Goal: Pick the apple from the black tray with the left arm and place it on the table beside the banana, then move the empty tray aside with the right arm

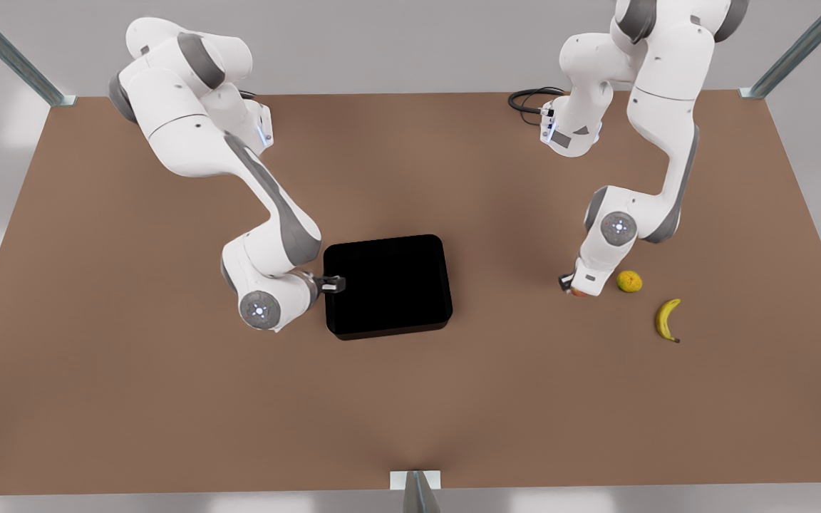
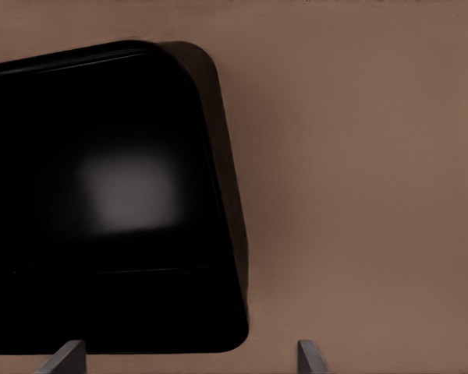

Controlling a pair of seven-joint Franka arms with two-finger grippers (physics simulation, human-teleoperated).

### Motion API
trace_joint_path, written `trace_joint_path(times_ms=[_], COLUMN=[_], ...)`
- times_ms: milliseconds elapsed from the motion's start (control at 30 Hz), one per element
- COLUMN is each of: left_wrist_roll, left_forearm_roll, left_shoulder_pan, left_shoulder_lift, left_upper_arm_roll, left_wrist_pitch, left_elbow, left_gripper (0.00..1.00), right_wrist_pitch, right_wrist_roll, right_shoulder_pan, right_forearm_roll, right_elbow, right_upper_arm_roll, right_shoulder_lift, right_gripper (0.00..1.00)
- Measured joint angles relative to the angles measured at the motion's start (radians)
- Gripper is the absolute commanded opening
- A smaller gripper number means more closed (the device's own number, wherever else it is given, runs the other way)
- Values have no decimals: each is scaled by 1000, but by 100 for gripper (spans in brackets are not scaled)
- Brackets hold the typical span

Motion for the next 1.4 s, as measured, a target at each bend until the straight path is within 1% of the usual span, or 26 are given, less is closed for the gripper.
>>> trace_joint_path(times_ms=[133, 267, 400, 533, 567, 600, 633, 767, 833, 900, 967, 1033, 1100, 1267, 1300, 1400], left_wrist_roll=[127, 266, 377, 464, 483, 501, 519, 581, 609, 633, 655, 674, 692, 724, 722, 698], left_forearm_roll=[3, 2, -15, -117, -134, -146, -161, -201, -218, -228, -233, -235, -237, -234, -226, -195], left_shoulder_pan=[2, 15, 30, 22, 21, 20, 20, 21, 20, 20, 20, 19, 20, 21, 22, 21], left_shoulder_lift=[-38, -84, -35, 28, 35, 40, 46, 63, 73, 86, 97, 109, 125, 148, 150, 152], left_upper_arm_roll=[11, 120, 138, 133, 132, 132, 131, 131, 131, 131, 131, 132, 132, 132, 132, 134], left_wrist_pitch=[49, 48, 27, 6, 2, -2, -4, -11, -13, -13, -13, -13, -13, -11, -11, -10], left_elbow=[-2, 0, -1, 17, 21, 24, 27, 42, 47, 53, 61, 71, 83, 100, 100, 101], left_gripper=[100, 100, 100, 100, 100, 100, 100, 100, 100, 100, 100, 100, 100, 100, 100, 100], right_wrist_pitch=[57, 118, 167, 199, 206, 211, 216, 240, 254, 264, 272, 277, 280, 282, 281, 269], right_wrist_roll=[44, 75, 70, 37, 27, 17, 8, -26, -41, -54, -65, -74, -82, -99, -102, -112], right_shoulder_pan=[3, 7, 8, 8, 8, 7, 7, 7, 7, 6, 6, 5, 3, 1, 1, -3], right_forearm_roll=[-63, -100, -113, -117, -117, -117, -117, -116, -114, -111, -109, -109, -108, -106, -105, -104], right_elbow=[-26, -47, -49, -50, -50, -50, -49, -48, -47, -46, -45, -43, -42, -39, -38, -30], right_upper_arm_roll=[0, 5, 6, 8, 8, 8, 8, 9, 13, 16, 21, 25, 28, 38, 40, 41], right_shoulder_lift=[33, 40, 68, 99, 103, 107, 109, 130, 137, 139, 140, 139, 138, 131, 124, 91], right_gripper=[99, 100, 100, 100, 98, 91, 89, 74, 62, 39, 31, 26, 23, 19, 16, 15])
